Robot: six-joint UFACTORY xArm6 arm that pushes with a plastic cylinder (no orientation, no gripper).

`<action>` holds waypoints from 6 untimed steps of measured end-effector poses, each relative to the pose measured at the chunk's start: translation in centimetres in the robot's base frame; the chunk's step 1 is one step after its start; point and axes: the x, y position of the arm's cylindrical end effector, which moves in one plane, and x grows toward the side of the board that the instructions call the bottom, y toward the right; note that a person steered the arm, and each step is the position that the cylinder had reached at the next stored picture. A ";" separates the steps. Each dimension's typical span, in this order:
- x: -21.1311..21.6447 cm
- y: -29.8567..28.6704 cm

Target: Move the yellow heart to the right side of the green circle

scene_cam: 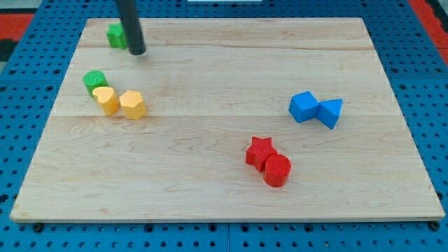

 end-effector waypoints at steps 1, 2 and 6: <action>0.1 -4.3; 2.5 -8.9; 12.4 -0.7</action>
